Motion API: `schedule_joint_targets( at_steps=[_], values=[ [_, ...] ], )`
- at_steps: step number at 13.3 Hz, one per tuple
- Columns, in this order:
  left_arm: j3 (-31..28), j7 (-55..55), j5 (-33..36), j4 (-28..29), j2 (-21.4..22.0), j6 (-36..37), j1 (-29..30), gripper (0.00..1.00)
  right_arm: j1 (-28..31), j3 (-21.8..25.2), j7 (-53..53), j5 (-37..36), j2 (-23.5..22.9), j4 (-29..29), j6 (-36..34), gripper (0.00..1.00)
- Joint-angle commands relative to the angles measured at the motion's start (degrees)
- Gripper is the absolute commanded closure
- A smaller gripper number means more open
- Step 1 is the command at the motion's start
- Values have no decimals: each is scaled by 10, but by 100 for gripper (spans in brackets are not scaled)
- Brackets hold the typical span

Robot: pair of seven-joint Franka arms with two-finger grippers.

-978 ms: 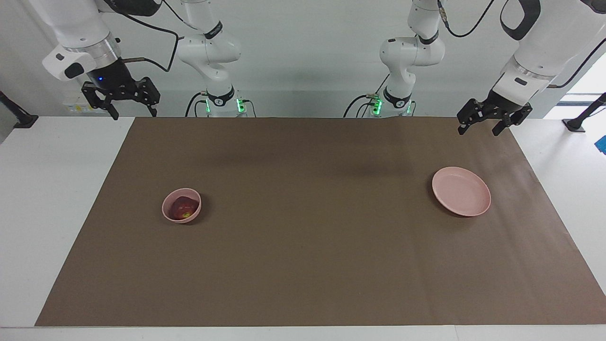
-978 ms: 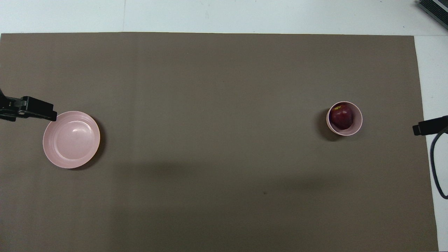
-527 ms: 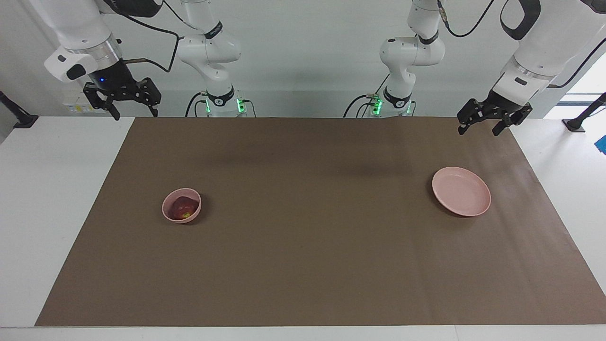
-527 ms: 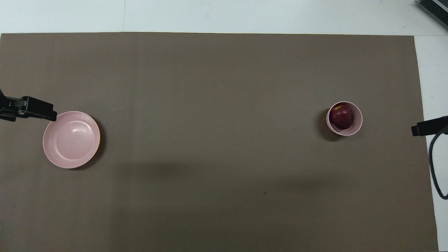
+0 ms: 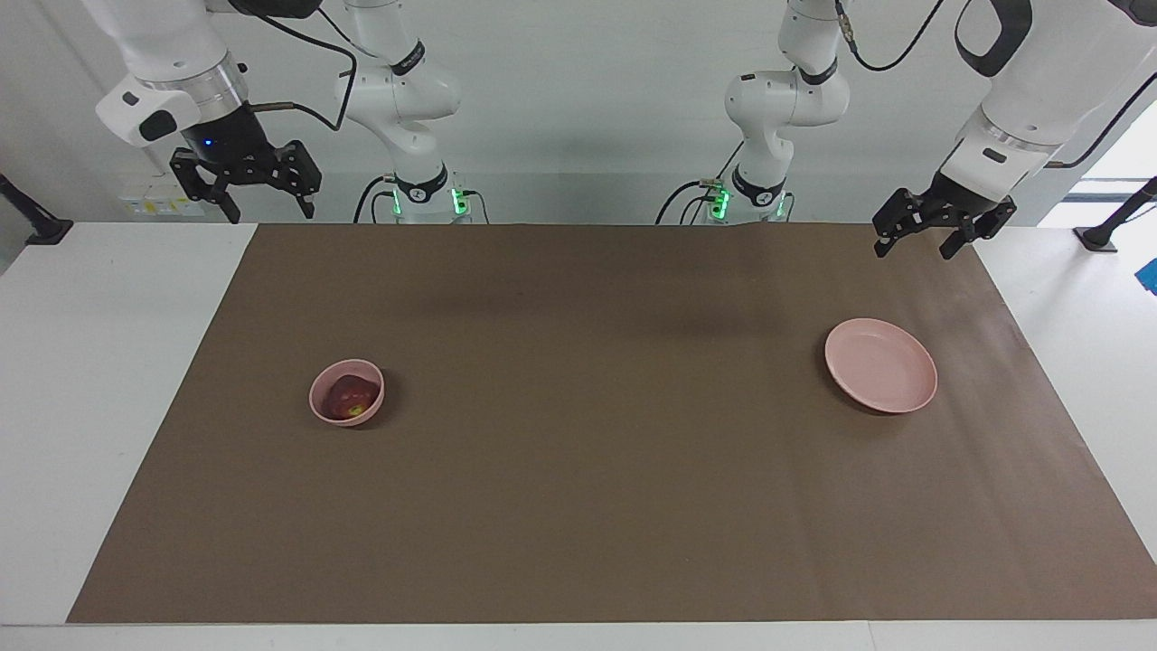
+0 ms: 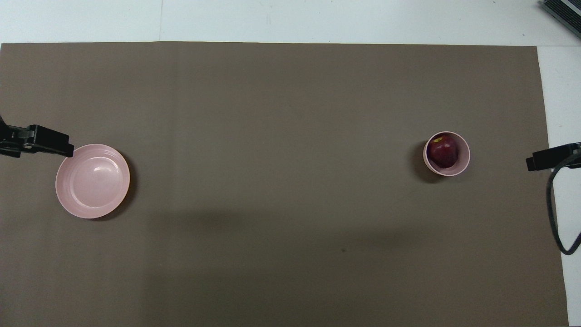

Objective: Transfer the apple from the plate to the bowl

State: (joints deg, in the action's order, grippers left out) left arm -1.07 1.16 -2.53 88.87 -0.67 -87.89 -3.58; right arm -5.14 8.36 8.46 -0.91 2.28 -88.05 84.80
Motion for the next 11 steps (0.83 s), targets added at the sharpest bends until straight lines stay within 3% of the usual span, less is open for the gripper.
schedule_joint_targets(
  at_steps=[1,8,11],
  values=[
    [0,2,-8,5,4,1,3,0,-1,-4,3,-18,-3,-4,20,0],
    [0,2,-7,2,1,-11,2,0,-7,-4,2,-25,5,-16,34,0],
    [0,5,2,-12,1,44,3,0,-7,-4,-1,-20,6,-12,34,0]
  ],
)
